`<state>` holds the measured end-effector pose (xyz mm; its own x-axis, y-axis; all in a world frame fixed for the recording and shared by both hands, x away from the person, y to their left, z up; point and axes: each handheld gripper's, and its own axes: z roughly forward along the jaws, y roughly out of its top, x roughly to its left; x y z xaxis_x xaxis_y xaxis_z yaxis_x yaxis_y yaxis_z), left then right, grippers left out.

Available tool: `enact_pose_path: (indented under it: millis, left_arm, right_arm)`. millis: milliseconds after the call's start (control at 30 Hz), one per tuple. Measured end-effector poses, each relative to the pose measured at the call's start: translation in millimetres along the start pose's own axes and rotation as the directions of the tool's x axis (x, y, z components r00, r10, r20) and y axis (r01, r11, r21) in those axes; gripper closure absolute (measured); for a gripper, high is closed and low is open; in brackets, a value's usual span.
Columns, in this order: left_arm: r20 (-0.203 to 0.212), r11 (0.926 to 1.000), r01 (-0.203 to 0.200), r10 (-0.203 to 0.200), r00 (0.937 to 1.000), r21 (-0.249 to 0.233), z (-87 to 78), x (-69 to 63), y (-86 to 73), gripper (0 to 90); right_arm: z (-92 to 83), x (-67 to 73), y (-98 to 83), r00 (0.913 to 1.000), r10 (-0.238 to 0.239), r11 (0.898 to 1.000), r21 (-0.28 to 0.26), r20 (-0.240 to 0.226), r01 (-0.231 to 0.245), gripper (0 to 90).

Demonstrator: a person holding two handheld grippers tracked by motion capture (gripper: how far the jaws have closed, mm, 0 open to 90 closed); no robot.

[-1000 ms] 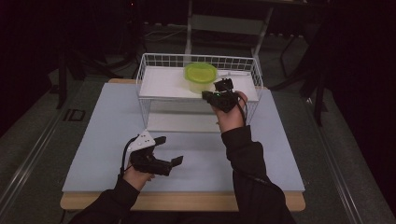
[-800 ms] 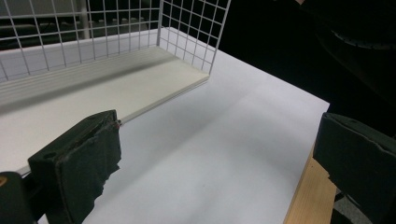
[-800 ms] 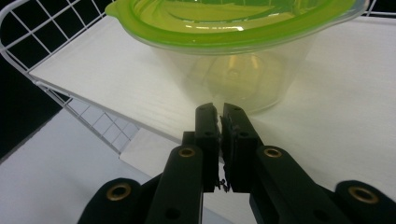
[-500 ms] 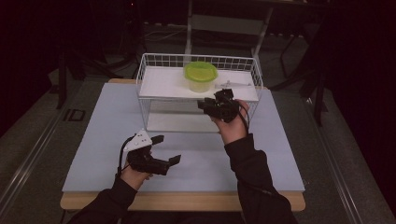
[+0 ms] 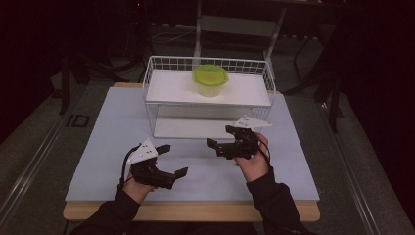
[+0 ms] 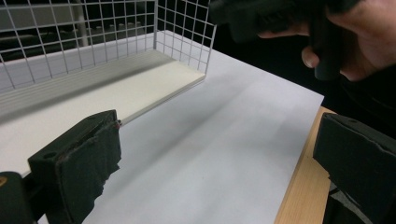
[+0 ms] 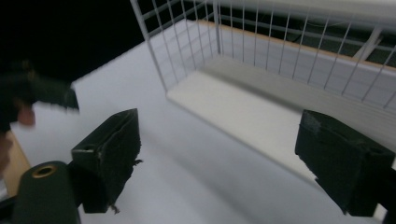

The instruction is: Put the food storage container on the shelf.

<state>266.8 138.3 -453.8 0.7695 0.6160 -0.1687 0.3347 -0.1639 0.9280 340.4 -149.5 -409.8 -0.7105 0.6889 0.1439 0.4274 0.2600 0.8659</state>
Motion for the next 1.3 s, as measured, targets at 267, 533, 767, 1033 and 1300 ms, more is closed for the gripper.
enact_pose_path:
  millis: [267,533,767,1033,1300]
  left_arm:
    - [0.012,0.9994,-0.027,0.026,0.9996,0.023,1.9,-5.9,-5.6,1.6]
    - [0.049,0.9986,-0.043,0.041,0.9980,0.032,1.9,-9.9,-9.9,1.6]
    - [0.042,0.9976,-0.054,0.052,0.9977,0.043,-3.5,-6.9,-14.6,1.6]
    - [0.030,0.9923,-0.084,0.082,0.9962,0.091,-10.4,-1.4,-24.0,1.6]
    - [0.056,0.9820,-0.122,0.115,0.9918,0.144,-2.9,-3.7,-35.4,1.7]
  right_arm:
    - [-21.5,-5.7,-39.9,0.9990,-0.013,1.000,0.010,0.043,0.013,14.1]
    - [-37.5,-13.2,-63.4,0.9975,-0.017,1.000,0.014,0.069,0.016,14.3]
    - [-46.8,-12.1,-75.0,0.9986,-0.040,0.999,0.031,0.036,0.039,14.0]
    - [-59.6,-9.7,-88.2,0.9960,-0.077,0.996,0.043,0.046,0.075,14.1]
    - [-67.9,-20.9,-96.2,0.9939,-0.063,0.997,0.052,0.091,0.059,14.2]
